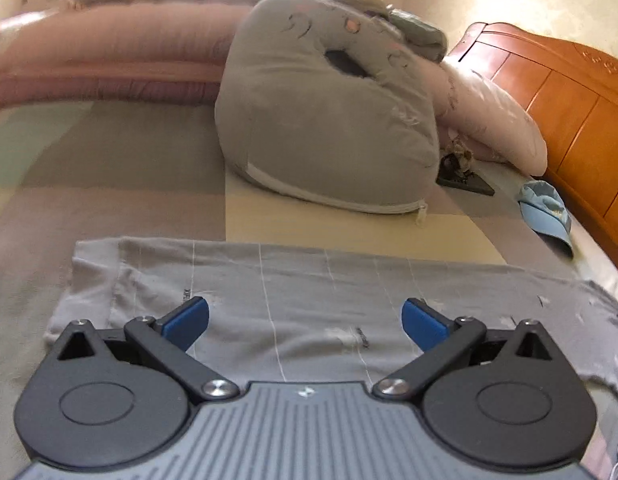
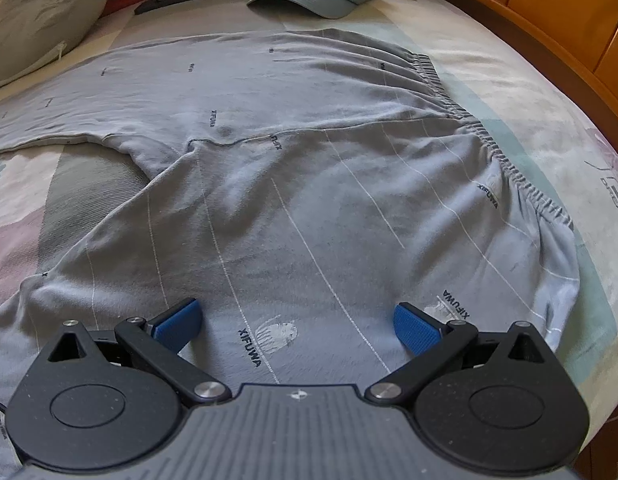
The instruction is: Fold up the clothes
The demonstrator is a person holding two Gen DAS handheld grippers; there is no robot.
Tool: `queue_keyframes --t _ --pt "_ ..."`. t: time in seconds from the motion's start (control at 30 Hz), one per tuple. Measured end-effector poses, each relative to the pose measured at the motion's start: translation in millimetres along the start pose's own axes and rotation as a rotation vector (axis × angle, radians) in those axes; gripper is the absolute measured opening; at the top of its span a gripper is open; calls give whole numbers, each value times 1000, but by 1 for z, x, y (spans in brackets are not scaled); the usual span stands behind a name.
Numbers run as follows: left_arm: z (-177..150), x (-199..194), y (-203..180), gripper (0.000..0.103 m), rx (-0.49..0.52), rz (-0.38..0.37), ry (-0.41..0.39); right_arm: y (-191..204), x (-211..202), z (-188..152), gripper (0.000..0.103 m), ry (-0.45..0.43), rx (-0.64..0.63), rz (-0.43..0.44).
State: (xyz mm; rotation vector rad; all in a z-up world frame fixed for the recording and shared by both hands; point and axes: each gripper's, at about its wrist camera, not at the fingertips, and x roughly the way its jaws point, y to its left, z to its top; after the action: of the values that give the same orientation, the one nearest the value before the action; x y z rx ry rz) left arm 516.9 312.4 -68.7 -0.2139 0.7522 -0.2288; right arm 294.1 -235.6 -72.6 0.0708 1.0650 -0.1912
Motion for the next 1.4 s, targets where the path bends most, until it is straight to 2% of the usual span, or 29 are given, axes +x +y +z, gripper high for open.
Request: queue_keyframes --t 0.07,0.17,0.27,0.33,0.4,0.5,0.6,0.7,0.77,0.8,0.9,0.97,1.17,1.3,1.4 --pt "-3 13 13 102 -48 79 54 1 0 1 103 3 5 -6" --pt "0 8 22 102 -75 239 52 1 0 0 103 6 19 -16" --pt "6 2 15 102 -73 249 50 3 -1 0 103 9 25 -29" --pt "11 0 -1 102 -4 232 38 4 -1 2 103 17 19 -34" --pt "14 3 -19 102 67 160 19 6 -3 7 103 35 16 -49" --pt "17 22 -41 102 141 95 42 15 -12 10 103 8 -9 -91" --pt "16 39 -33 102 150 148 75 23 -25 16 103 -36 -20 -75" --pt "22 40 5 102 0 318 79 27 -33 22 103 -67 -30 -84" --pt "29 30 21 102 -88 284 57 29 -38 25 103 -85 -36 -99" --pt "33 27 23 102 -95 256 47 28 -38 25 103 -82 -32 -112" --pt "34 32 14 102 2 209 60 26 -38 25 103 -77 -7 -124" --pt "29 44 13 102 48 230 97 25 -37 25 103 -73 10 -119" --pt "30 29 7 102 65 273 79 15 -29 33 103 -57 82 -107" --pt "22 3 -10 102 58 205 23 6 -25 49 103 -82 104 -116" --pt "16 -4 -27 102 89 168 20 -2 -22 63 103 -96 122 -111"
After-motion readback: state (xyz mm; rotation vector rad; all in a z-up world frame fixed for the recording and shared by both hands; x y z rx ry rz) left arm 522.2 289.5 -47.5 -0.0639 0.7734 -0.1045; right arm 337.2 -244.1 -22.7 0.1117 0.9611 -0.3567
